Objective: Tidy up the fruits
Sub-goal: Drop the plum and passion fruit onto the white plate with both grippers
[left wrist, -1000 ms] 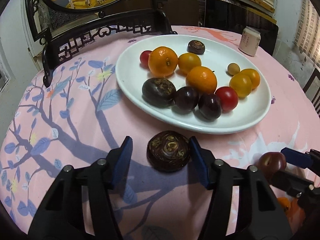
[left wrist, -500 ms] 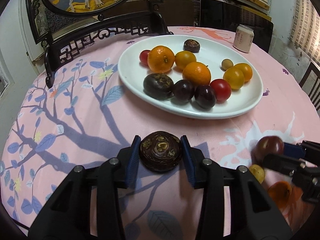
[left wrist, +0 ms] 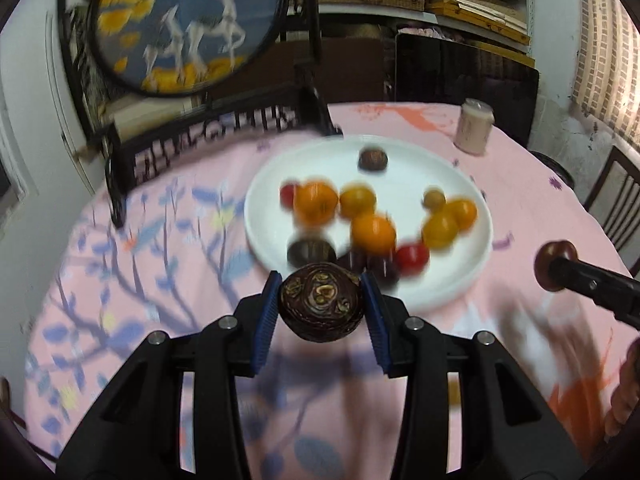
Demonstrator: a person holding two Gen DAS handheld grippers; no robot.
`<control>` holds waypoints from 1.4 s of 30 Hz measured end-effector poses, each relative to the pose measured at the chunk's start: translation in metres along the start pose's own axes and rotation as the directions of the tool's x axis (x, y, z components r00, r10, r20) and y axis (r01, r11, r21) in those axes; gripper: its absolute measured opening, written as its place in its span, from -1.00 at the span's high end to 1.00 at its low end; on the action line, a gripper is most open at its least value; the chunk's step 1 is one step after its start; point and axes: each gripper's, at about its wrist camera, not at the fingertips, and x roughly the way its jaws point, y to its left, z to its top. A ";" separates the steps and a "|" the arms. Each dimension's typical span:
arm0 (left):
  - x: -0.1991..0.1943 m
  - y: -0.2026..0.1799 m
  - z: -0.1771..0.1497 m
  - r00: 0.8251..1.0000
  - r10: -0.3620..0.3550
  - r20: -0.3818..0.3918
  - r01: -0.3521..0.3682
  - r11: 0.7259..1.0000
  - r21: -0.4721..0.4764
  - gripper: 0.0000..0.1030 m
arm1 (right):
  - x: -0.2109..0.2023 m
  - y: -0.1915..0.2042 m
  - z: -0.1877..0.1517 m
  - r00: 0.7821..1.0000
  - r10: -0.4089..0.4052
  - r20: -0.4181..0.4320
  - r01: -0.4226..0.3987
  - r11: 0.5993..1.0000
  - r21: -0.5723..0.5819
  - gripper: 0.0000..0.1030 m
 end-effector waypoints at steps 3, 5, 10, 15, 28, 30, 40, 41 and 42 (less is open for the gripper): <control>0.014 -0.007 0.029 1.000 -0.026 0.010 0.027 0.999 -0.022 0.20 | 0.009 0.005 0.024 1.000 -0.013 0.005 0.013 1.000 -0.015 0.24; 0.025 -0.011 0.040 0.999 -0.050 0.003 0.050 0.998 -0.031 0.20 | 0.019 0.010 0.038 1.000 -0.024 0.007 0.024 0.999 -0.032 0.24; 0.063 -0.024 0.064 0.998 -0.055 -0.018 0.054 0.998 -0.033 0.20 | 0.056 0.018 0.070 1.000 -0.029 0.002 0.029 0.998 -0.060 0.24; 0.100 -0.025 0.077 0.998 -0.030 -0.046 0.028 0.999 -0.036 0.19 | 0.093 0.020 0.083 0.998 -0.062 -0.024 0.059 0.993 -0.100 0.24; 0.082 -0.014 0.068 0.996 0.088 0.033 -0.087 0.996 -0.012 -0.42 | 0.085 0.025 0.081 1.000 -0.027 -0.012 0.025 0.993 -0.119 0.07; 0.068 -0.015 0.065 0.991 0.120 0.064 -0.120 0.993 0.007 -0.48 | 0.073 0.032 0.079 1.000 -0.018 0.002 0.018 0.992 -0.128 0.06; 0.005 0.002 0.002 0.973 0.209 0.096 -0.208 0.978 -0.021 -0.66 | 0.023 0.056 0.027 0.998 -0.028 0.063 0.041 0.978 -0.206 -0.11; 0.001 0.006 -0.008 0.972 0.215 0.091 -0.214 0.977 -0.024 -0.66 | 0.020 0.058 0.017 0.998 -0.028 0.055 0.040 0.976 -0.216 -0.11; -0.003 0.009 -0.017 0.972 0.221 0.082 -0.219 0.975 -0.029 -0.66 | 0.018 0.060 0.009 0.998 -0.029 0.049 0.040 0.973 -0.229 -0.11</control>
